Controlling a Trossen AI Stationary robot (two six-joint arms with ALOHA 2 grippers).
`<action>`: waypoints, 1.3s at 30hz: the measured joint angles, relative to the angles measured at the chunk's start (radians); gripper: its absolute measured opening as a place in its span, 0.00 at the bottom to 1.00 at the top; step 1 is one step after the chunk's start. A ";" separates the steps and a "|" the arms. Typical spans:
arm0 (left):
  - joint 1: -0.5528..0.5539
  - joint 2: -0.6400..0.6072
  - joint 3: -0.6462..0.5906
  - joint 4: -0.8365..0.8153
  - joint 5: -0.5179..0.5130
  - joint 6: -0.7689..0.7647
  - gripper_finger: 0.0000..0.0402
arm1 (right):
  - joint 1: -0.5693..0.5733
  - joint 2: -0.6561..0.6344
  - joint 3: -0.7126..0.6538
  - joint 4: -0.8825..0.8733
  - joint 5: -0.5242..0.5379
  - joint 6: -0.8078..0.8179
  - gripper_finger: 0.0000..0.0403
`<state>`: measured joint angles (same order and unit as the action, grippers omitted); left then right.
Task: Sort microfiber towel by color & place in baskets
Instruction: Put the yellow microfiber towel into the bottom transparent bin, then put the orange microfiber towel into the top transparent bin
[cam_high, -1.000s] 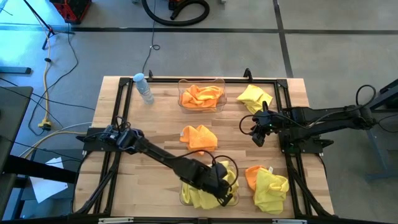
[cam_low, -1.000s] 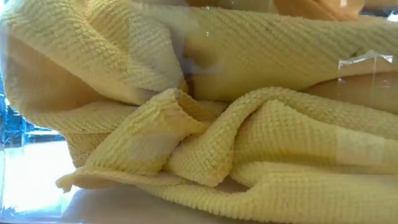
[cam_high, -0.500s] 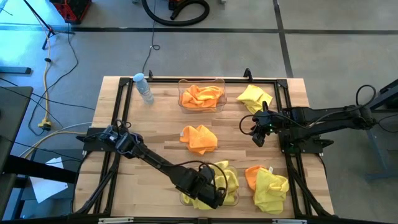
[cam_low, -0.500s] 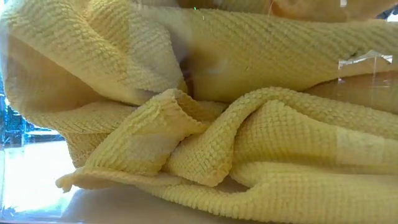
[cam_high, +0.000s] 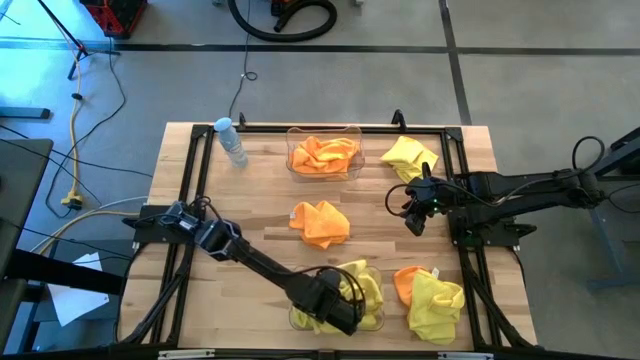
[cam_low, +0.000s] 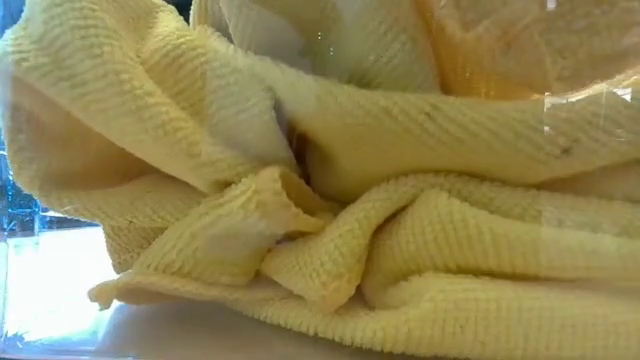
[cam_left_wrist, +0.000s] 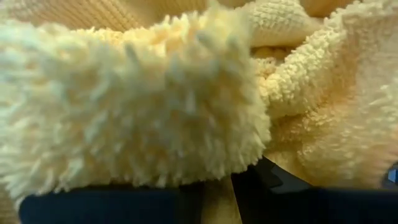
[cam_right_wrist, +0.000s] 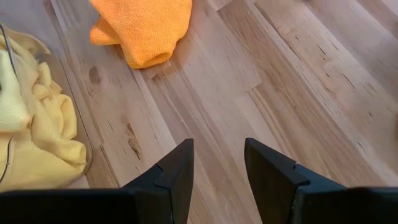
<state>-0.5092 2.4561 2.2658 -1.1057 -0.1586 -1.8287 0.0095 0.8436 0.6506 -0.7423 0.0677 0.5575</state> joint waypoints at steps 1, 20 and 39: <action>0.001 0.000 0.006 -0.003 -0.001 0.002 0.15 | 0.000 0.000 0.000 0.000 0.000 0.000 0.34; -0.010 -0.143 0.087 -0.195 -0.163 0.240 0.15 | 0.000 0.000 0.000 0.031 0.001 0.045 0.34; 0.203 -0.220 0.087 -0.318 -0.134 1.564 0.15 | -0.001 0.000 0.000 0.261 0.195 0.262 0.34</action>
<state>-0.3066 2.2366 2.3531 -1.4239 -0.2922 -0.2647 0.0086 0.8440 0.6506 -0.4816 0.2631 0.8199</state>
